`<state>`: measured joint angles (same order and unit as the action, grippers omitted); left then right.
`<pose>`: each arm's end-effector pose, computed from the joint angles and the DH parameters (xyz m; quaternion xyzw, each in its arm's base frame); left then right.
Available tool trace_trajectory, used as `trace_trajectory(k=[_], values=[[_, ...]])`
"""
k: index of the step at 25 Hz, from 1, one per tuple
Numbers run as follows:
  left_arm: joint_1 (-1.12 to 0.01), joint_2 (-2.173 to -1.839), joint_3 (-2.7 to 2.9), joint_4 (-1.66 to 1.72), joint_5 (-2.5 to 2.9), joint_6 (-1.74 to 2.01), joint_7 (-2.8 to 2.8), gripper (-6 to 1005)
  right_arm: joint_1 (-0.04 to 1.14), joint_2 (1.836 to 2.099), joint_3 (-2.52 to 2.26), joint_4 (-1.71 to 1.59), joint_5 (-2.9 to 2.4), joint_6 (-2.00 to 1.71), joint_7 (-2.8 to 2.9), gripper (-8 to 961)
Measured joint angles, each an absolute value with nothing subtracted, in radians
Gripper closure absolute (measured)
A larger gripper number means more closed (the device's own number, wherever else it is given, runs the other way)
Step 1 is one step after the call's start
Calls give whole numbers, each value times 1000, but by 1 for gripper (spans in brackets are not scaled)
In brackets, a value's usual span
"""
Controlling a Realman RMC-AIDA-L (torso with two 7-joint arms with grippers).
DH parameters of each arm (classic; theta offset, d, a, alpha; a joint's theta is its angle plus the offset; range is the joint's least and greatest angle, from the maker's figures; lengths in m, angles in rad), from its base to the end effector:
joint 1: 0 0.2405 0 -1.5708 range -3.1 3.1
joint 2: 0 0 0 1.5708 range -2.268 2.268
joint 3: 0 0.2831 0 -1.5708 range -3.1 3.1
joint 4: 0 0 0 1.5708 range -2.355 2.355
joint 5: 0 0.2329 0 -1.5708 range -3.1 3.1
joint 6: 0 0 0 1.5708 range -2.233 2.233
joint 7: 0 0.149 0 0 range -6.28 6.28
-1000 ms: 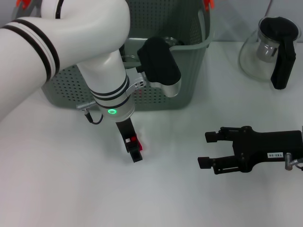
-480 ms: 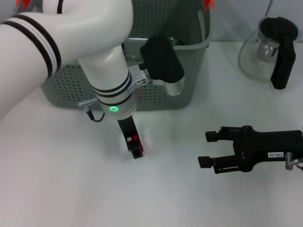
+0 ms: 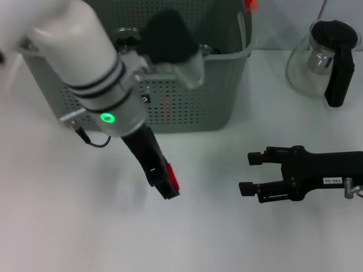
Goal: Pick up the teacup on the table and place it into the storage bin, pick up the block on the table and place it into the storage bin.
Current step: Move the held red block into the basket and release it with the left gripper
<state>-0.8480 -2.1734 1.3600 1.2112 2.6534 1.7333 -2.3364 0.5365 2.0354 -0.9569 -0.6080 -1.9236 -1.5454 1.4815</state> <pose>-0.1264 0.3865 -0.0602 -0.9545 -0.1732 0.2387 0.0451 0.2860 0.3522 -0.0408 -0.9524 0.2319 0.1938 0.0389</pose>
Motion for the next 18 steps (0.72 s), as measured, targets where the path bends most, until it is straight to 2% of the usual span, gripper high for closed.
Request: trace_trajectory(k=[6, 10, 14, 18], values=[[-816, -2166, 1023, 1364, 2413, 1907, -2227, 334, 543, 2036, -956, -614, -1925, -1549, 1480, 38], [-815, -2158, 870, 1431, 2338, 1893, -2179, 333, 543, 2035, -956, -616, -1925, -1549, 1480, 38], [-830, -2127, 787, 1391, 2299, 1713, -2156, 331, 543, 2034, -956, -617, -1925, -1549, 1480, 38], [-851, -2076, 787, 1205, 2295, 1426, -2159, 330, 543, 2034, -956, -615, -1925, -1550, 1480, 38]])
